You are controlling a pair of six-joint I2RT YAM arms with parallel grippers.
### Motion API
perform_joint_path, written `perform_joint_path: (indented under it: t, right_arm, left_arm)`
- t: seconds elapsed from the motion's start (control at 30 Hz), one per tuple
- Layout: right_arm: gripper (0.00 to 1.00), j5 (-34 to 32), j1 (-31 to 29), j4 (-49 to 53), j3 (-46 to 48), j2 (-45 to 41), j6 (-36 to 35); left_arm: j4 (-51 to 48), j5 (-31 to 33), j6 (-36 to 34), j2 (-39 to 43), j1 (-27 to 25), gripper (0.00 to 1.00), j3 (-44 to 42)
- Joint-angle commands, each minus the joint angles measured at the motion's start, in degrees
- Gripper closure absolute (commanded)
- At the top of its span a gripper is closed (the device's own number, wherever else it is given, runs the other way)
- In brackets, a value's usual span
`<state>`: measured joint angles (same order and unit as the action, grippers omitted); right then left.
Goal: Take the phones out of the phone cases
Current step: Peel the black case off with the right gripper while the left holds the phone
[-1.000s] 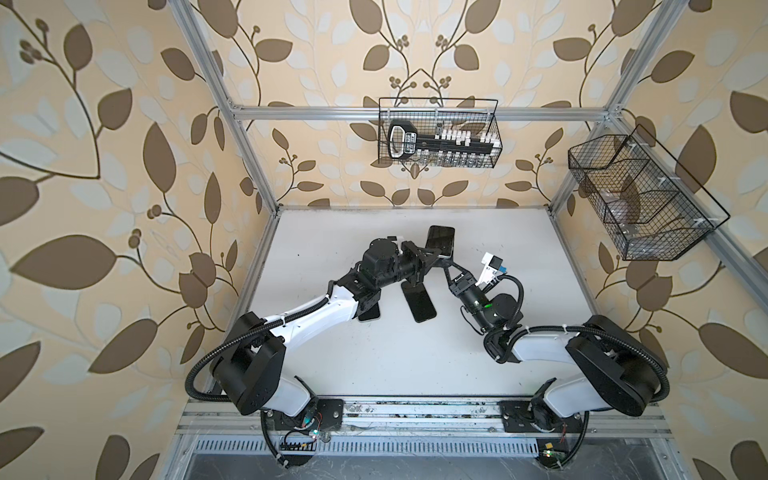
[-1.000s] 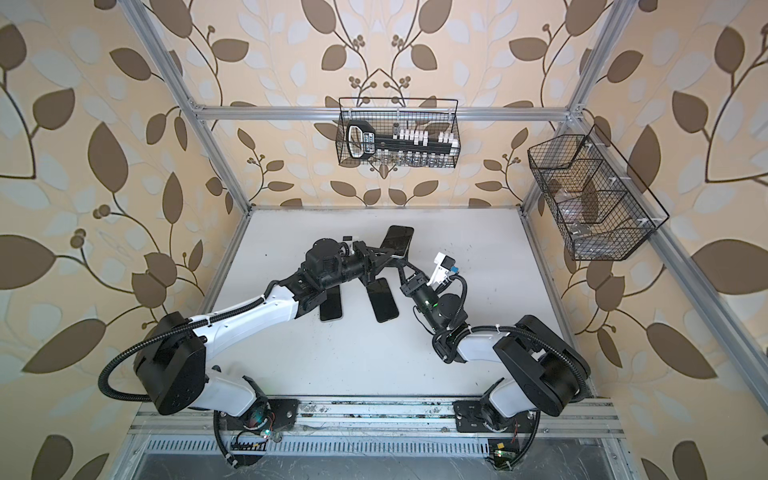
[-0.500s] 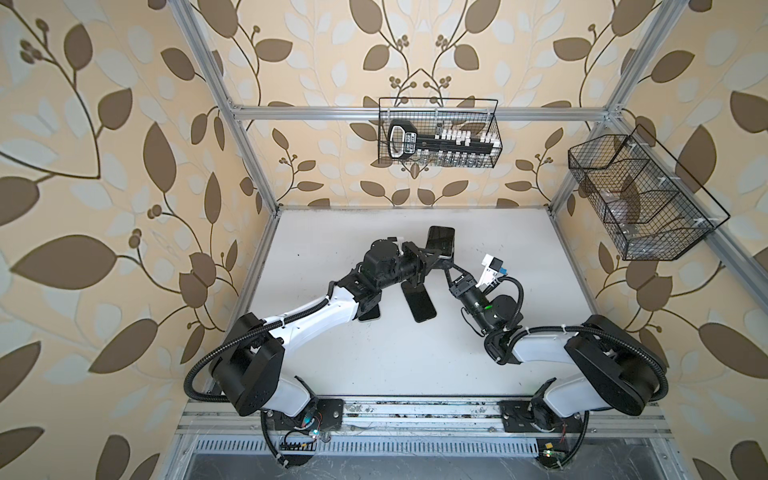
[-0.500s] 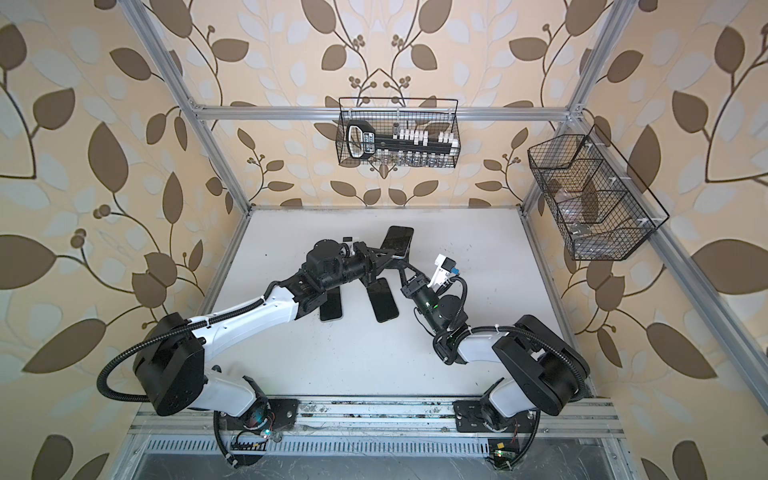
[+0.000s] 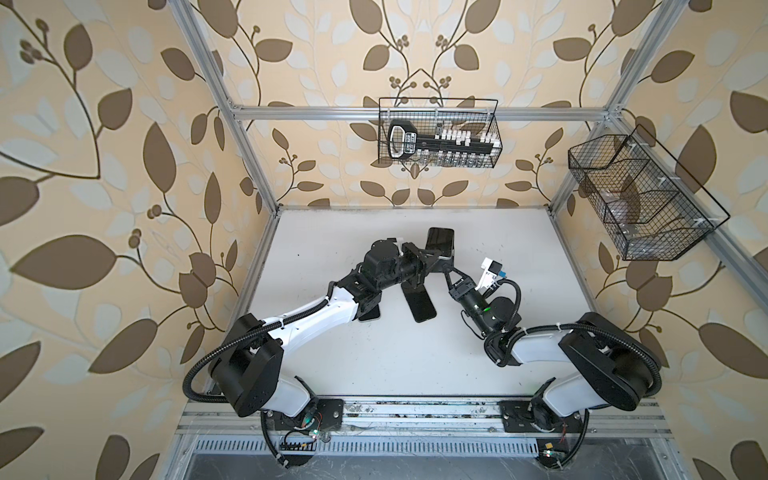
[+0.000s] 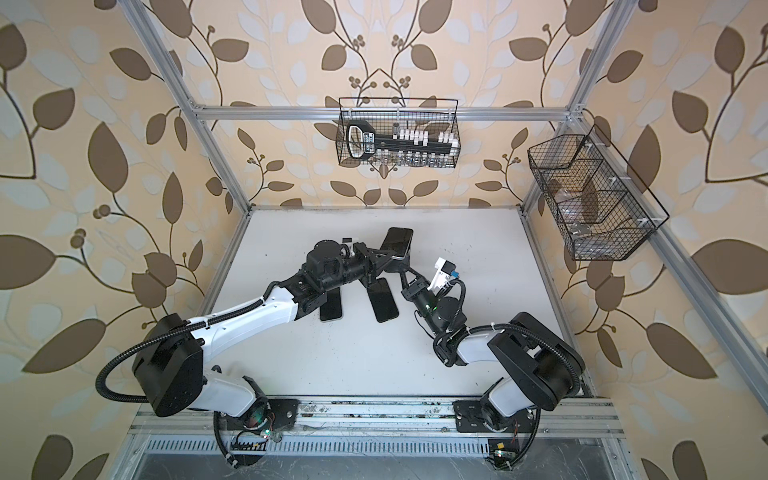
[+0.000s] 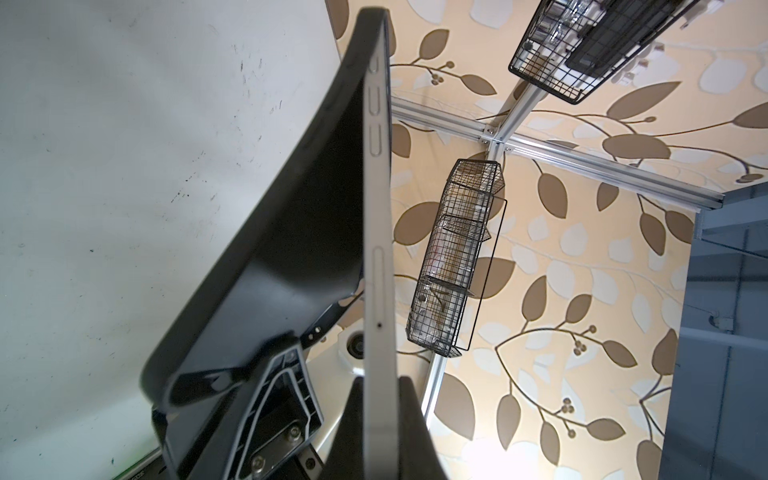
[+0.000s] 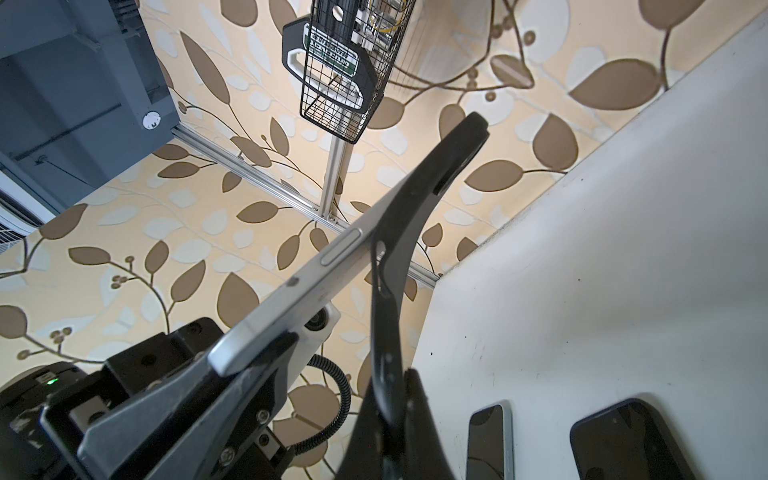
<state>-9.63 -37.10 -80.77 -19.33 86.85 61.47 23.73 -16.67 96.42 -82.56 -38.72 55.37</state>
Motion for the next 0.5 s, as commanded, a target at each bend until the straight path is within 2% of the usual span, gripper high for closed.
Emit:
perform_joint_path:
  t: [0.0,0.47]
  right_arm:
    - [1.00,-5.1,1.2,0.2,2.2,1.4,0.6]
    - [1.00,-5.8,2.3,-2.4,4.0,4.7,1.3]
  left_arm:
    - [7.2,3.6,-1.7,3.3,0.9,1.00,3.5]
    - [6.9,3.9,-2.0,3.4,0.8,1.00,5.9]
